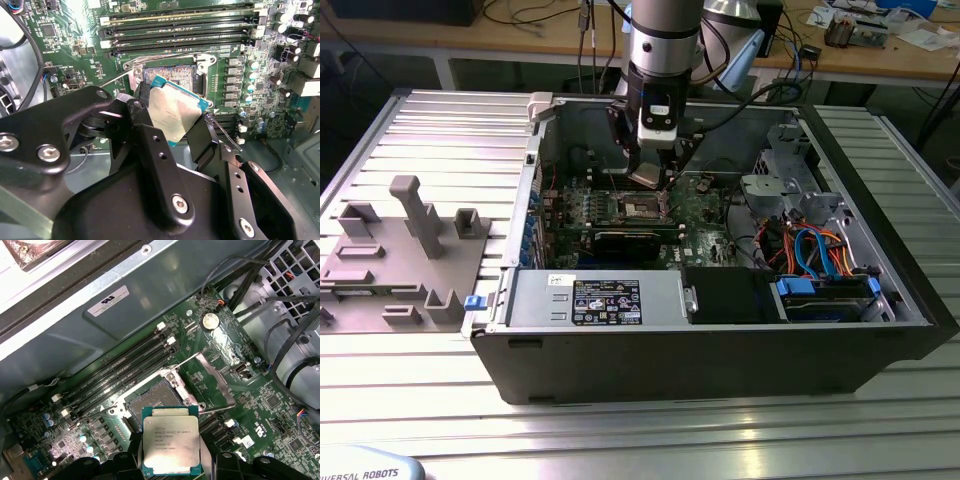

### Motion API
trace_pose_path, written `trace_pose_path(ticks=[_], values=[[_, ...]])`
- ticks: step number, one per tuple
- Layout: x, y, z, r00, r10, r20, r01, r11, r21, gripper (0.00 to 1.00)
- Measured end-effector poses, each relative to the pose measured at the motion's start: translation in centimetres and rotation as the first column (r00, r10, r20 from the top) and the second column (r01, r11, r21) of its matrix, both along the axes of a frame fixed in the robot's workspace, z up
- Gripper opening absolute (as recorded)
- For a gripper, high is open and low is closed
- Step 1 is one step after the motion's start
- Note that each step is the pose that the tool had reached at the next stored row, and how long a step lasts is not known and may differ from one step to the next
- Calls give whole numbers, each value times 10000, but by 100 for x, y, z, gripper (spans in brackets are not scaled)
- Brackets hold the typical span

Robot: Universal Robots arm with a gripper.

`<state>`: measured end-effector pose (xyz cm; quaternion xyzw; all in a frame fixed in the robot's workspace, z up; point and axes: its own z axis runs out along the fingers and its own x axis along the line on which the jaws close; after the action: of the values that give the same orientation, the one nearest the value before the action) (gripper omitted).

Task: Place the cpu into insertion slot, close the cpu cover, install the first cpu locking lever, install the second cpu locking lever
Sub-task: 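Place the cpu into insertion slot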

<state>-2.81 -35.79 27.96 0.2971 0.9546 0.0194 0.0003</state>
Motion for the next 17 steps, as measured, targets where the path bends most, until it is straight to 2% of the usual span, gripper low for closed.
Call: trace_pose_path(ticks=[17], values=[[0,0,-7,9994,-348,1,348,9994,-29,54]])
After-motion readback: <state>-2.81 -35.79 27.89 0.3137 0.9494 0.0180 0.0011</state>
